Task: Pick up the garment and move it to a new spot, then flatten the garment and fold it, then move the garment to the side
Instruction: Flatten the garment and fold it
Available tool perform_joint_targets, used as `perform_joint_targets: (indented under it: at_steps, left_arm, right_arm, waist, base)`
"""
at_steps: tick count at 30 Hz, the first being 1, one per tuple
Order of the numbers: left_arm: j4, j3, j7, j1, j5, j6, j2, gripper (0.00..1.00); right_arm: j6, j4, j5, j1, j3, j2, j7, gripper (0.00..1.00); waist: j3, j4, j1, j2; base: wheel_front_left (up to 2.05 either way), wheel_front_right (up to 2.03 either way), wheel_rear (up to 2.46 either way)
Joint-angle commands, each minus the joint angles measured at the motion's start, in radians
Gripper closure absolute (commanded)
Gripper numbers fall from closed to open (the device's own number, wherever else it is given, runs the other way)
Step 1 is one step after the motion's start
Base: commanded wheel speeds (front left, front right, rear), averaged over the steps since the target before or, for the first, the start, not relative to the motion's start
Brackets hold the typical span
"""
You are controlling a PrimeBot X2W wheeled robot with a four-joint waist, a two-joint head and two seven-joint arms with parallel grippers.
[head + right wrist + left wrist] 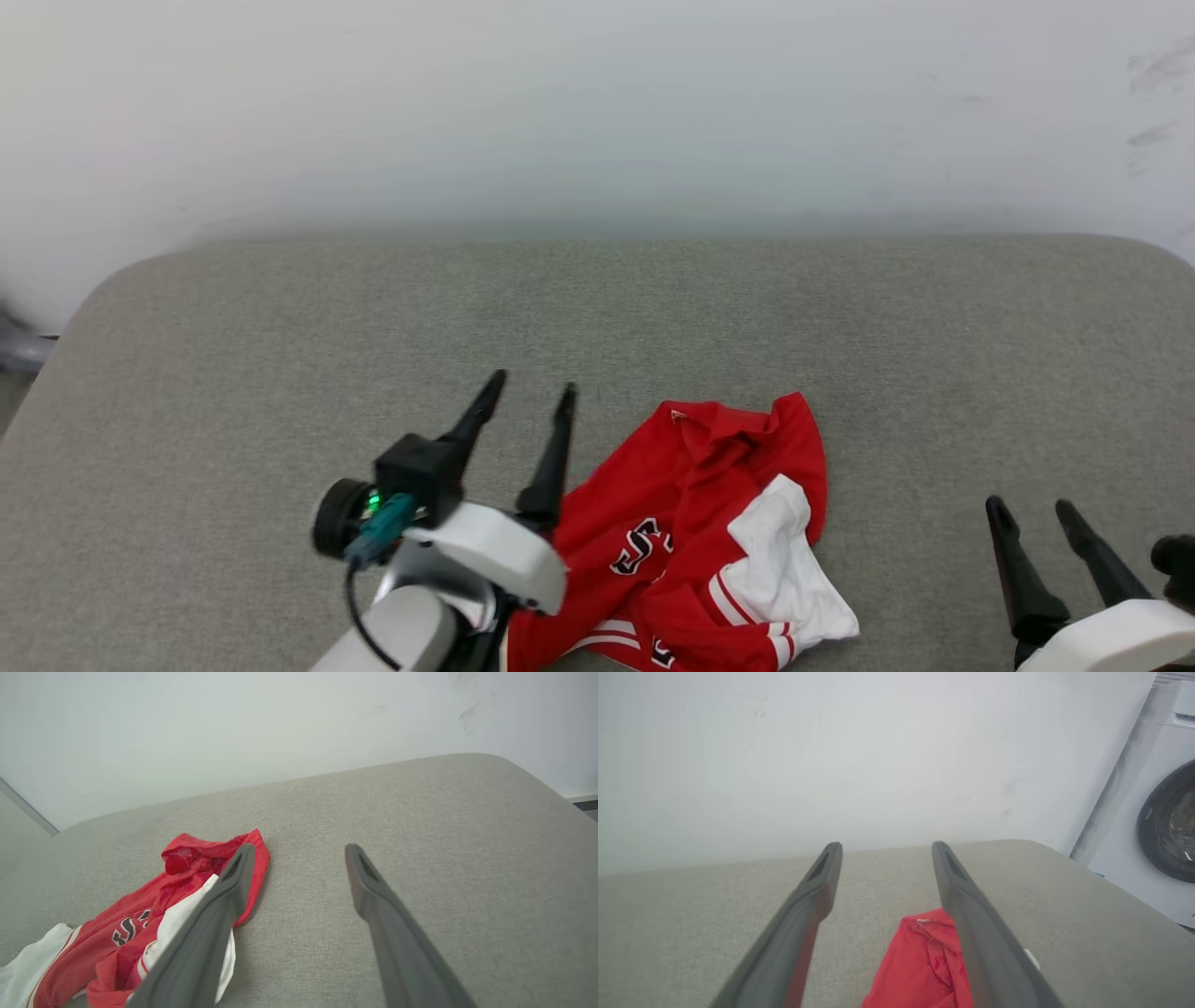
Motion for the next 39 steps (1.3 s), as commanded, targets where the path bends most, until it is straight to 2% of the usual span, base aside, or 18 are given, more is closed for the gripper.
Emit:
perform_joint_targets:
  at_steps: [1,6,9,13,17,22,30,31,32,33,35,36,39]
  left_arm:
    - [-0.026,0.037,-0.006,0.047,0.007,0.025,0.029,0.00]
    - [-0.091,0.125,-0.005,0.134,0.013,0.064,0.079,0.00]
    - [-0.117,0.149,-0.005,0.176,0.011,0.068,0.103,0.00]
    - [-0.153,0.160,-0.005,0.208,0.015,0.073,0.118,0.00]
    - [-0.176,0.157,-0.003,0.212,0.017,0.073,0.121,0.00]
    - [-0.185,0.149,0.001,0.192,0.018,0.067,0.115,0.00]
    - [-0.170,0.144,-0.002,0.173,0.014,0.051,0.098,0.00]
    - [-0.169,0.144,-0.002,0.172,0.013,0.051,0.096,0.00]
    - [-0.166,0.144,-0.002,0.172,0.012,0.049,0.094,0.00]
    - [-0.163,0.145,-0.003,0.173,0.011,0.047,0.093,0.00]
    - [-0.155,0.148,-0.003,0.175,0.007,0.043,0.094,0.00]
    - [-0.147,0.152,-0.004,0.186,0.010,0.042,0.096,0.00]
    - [-0.143,0.155,-0.004,0.196,0.012,0.047,0.097,0.00]
  right_arm:
    - [-0.001,0.015,0.005,0.015,0.004,0.001,0.029,0.00]
    - [-0.001,0.071,-0.013,0.021,0.022,0.001,0.180,0.00]
    - [-0.001,0.095,-0.021,0.002,0.057,0.000,0.273,0.00]
    - [-0.001,0.135,-0.007,-0.041,0.121,-0.040,0.358,0.00]
    - [-0.001,0.183,0.015,-0.094,0.176,-0.077,0.407,0.00]
    - [-0.001,0.304,0.040,-0.182,0.267,-0.144,0.465,0.00]
    - [0.000,0.497,0.106,-0.228,0.388,-0.164,0.553,0.00]
    - [0.000,0.511,0.121,-0.225,0.397,-0.161,0.565,0.44]
    - [0.000,0.517,0.127,-0.226,0.403,-0.162,0.564,0.69]
    - [0.000,0.515,0.130,-0.228,0.407,-0.164,0.554,1.00]
    - [0.001,0.495,0.137,-0.232,0.403,-0.168,0.530,1.00]
    - [-0.001,0.436,0.118,-0.252,0.347,-0.178,0.442,1.00]
    - [-0.001,0.379,0.087,-0.251,0.272,-0.171,0.369,1.00]
  waist:
    - [-0.002,0.017,0.0001,-0.0001]
    - [0.001,0.046,0.0001,-0.0001]
    - [0.006,0.065,0.0001,-0.0001]
    - [0.020,0.088,0.0001,-0.0001]
    - [0.040,0.104,0.0001,-0.0001]
    - [0.075,0.125,0.0001,-0.0001]
    - [0.111,0.142,0.0001,-0.0001]
    - [0.113,0.142,0.0001,-0.0001]
    - [0.115,0.143,0.0001,-0.0001]
    - [0.116,0.143,0.0001,-0.0001]
    - [0.117,0.140,0.0001,-0.0001]
    - [0.109,0.130,0.0001,-0.0001]
    - [0.094,0.119,0.0001,-0.0001]
  base:
    - [0.00,0.00,0.00]
    - [0.00,0.00,0.00]
    - [0.00,0.00,0.00]
    - [0.00,0.00,0.00]
    - [0.00,0.00,0.00]
    - [0.00,0.00,0.00]
    - [0.00,0.00,0.00]
    - [0.00,0.00,0.00]
    - [0.00,0.00,0.00]
    - [0.00,0.00,0.00]
    - [0.00,0.00,0.00]
    - [0.00,0.00,0.00]
    - [0.00,0.00,0.00]
